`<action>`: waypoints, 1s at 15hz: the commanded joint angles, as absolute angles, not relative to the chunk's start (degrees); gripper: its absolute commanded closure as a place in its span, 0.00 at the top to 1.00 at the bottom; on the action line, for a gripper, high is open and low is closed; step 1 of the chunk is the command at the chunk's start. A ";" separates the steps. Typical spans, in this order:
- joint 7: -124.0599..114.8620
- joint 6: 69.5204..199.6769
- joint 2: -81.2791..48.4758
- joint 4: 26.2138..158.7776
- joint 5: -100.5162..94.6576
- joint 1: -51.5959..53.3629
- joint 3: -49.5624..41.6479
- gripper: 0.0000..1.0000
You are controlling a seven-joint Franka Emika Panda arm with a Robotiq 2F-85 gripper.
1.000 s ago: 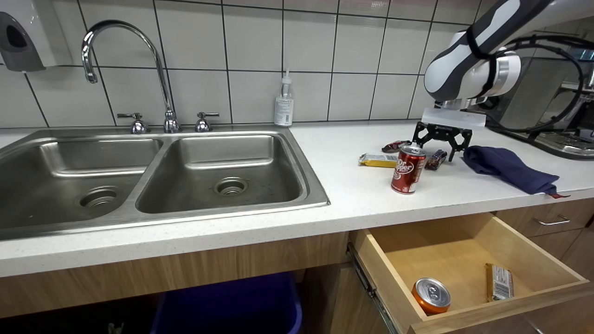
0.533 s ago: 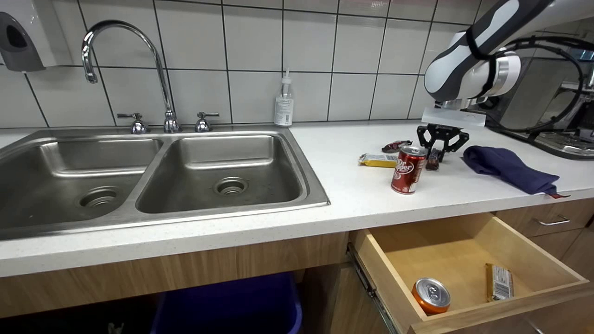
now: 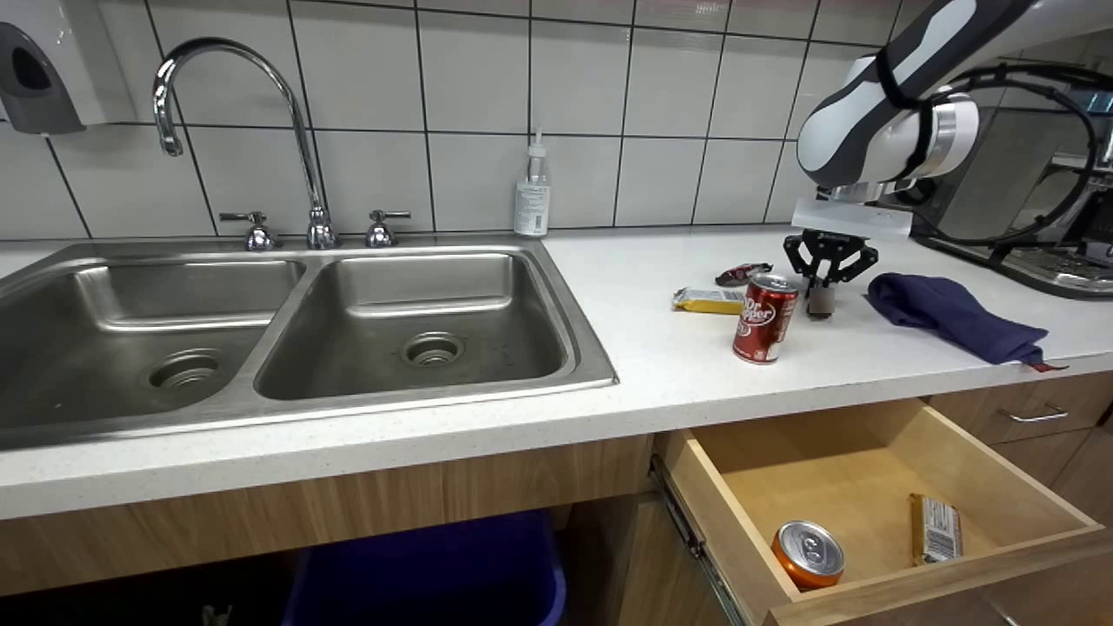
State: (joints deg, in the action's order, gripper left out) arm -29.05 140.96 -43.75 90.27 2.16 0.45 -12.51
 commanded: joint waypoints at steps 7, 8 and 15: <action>-27.59 145.67 -34.82 102.52 2.01 0.59 -12.48 0.04; -27.55 146.81 -33.69 104.42 1.90 0.71 -12.60 0.04; -29.06 153.78 -26.14 116.85 1.36 2.46 -13.45 0.04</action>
